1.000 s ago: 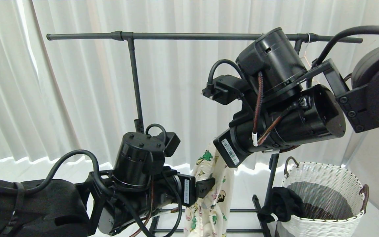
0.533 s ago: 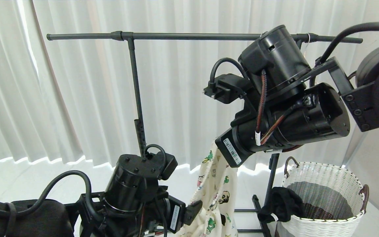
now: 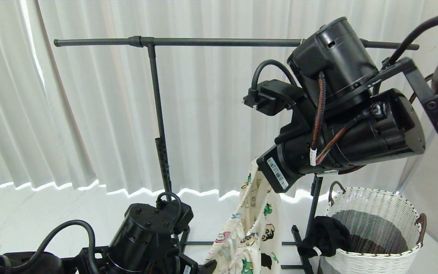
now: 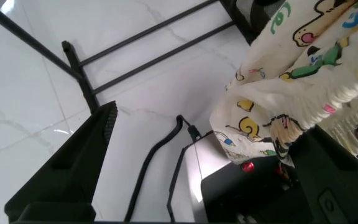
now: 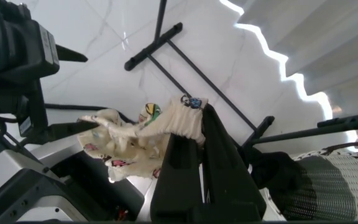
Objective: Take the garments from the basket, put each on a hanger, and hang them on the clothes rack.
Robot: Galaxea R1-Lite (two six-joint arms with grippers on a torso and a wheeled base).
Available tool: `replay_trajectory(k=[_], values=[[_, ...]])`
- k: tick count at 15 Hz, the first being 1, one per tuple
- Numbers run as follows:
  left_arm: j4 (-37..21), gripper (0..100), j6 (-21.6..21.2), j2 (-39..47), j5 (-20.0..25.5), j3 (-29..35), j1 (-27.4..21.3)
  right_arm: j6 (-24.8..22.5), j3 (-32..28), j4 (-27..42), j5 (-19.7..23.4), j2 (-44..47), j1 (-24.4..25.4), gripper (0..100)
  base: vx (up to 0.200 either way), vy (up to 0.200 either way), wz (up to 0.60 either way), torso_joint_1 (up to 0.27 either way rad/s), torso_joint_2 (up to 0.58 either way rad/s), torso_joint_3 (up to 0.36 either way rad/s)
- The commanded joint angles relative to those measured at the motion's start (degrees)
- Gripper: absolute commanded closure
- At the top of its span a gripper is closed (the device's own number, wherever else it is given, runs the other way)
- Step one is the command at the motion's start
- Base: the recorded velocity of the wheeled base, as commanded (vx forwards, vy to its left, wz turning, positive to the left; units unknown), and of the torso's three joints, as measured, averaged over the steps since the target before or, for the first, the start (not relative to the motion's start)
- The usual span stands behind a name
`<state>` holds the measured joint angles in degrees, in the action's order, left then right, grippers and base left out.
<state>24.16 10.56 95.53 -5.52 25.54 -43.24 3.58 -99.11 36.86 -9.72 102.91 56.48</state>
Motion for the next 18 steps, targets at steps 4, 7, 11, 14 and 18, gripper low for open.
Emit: replay_trajectory(k=[4,7,11,14,18], values=[[0.01,0,0.17,-0.08,0.69,-0.31,0.0,0.02,0.14,0.14,0.14,-0.78,1.09,100,0.0,0.0,0.0,0.0,0.0,0.0],[0.01,100,0.17,-0.52,0.6,-0.84,0.0,0.02,0.32,0.49,0.14,-1.14,1.35,100,0.0,0.0,0.0,0.0,0.0,0.0],[0.01,100,-0.1,-5.53,-0.81,-2.95,-0.44,5.91,5.68,2.77,-0.04,-3.95,0.12,100,0.0,0.0,0.0,0.0,0.0,0.0],[-11.07,100,-0.54,-13.26,0.6,8.74,1.05,12.85,16.05,2.69,-2.33,-9.92,-0.32,100,0.0,0.0,0.0,0.0,0.0,0.0],[-46.93,100,-0.54,-13.08,1.22,39.59,3.43,13.03,18.07,4.53,-3.29,-17.04,-1.02,100,0.0,0.0,0.0,0.0,0.0,0.0]])
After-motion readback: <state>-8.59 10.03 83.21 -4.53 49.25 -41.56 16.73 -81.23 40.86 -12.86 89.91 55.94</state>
